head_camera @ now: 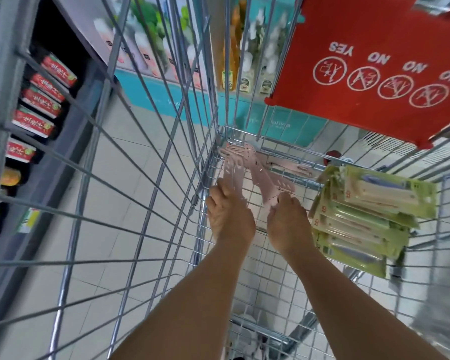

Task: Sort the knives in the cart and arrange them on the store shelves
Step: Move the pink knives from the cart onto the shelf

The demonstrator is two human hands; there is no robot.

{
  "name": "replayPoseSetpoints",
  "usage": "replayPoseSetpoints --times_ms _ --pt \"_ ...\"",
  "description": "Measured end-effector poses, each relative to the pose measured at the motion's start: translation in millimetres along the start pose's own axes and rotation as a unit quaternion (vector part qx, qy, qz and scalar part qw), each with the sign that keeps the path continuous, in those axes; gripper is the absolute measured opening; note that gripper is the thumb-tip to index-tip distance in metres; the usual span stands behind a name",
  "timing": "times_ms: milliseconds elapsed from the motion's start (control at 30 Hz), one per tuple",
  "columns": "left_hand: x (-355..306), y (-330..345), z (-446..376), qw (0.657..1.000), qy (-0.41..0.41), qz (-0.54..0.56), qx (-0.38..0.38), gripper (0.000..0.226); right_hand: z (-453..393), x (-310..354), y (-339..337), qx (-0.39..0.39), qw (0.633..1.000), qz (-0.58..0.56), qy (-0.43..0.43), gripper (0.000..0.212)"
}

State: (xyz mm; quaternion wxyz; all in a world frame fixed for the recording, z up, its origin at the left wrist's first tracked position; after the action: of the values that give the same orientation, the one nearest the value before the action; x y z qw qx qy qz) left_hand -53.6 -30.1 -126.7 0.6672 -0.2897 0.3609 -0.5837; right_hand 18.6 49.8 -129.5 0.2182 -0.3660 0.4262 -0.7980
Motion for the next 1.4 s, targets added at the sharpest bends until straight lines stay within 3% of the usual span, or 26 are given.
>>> replayPoseSetpoints --times_ms 133,267,467,733,833,967,1067,1200,1267,1400 --pt "3.0 -5.0 -3.9 0.998 -0.052 -0.04 0.022 0.073 -3.1 6.7 2.5 0.003 1.0 0.001 -0.008 0.033" --pt "6.1 -7.2 -2.5 0.994 -0.013 -0.108 -0.017 0.063 -7.3 10.3 1.2 0.012 1.0 0.021 0.011 0.038" --pt "19.6 -8.5 2.6 0.989 0.035 -0.144 -0.024 0.055 0.5 16.0 -1.8 0.021 1.0 0.001 0.001 0.024" --pt "26.7 -39.2 37.0 0.998 0.045 -0.047 -0.012 0.051 31.5 28.3 -25.3 0.002 0.996 -0.09 0.015 0.017" --pt "26.9 -69.7 68.9 0.997 0.053 0.037 -0.029 0.042 54.3 38.7 -51.1 -0.02 0.993 -0.116 0.008 0.024" --pt "24.9 -105.3 116.7 0.995 0.071 0.051 -0.052 0.046 90.5 59.7 -98.4 -0.042 0.988 -0.15 0.004 0.025" --pt "29.0 -141.2 159.9 0.992 0.06 0.103 -0.042 0.036 121.6 80.9 -134.3 -0.059 0.985 -0.157 -0.032 0.026" --pt "47.4 -189.3 202.1 0.973 0.13 0.111 -0.155 0.043 157.7 111.7 -172.8 -0.101 0.977 -0.175 -0.069 0.021" --pt "58.5 -209.0 213.2 0.961 0.169 0.13 -0.175 0.05 172.1 130.5 -189.4 -0.117 0.972 -0.188 -0.08 0.018" --pt "82.9 -268.4 240.5 0.945 0.111 0.241 -0.191 0.028 194.6 181.1 -217.1 -0.136 0.963 -0.189 -0.14 0.022"
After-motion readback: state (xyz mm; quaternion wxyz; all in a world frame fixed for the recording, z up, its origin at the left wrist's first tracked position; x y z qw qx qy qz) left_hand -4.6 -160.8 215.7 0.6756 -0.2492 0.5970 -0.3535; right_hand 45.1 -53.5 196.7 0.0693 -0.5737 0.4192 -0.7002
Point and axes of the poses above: each hand's wrist, its own z-axis away from the middle knuckle, its own y-axis out of the palm, x = y × z, the point moved 2 cm from there along -z, towards the middle knuckle, and after that the axes turned 15 degrees about -y, right-handed, at the moved point
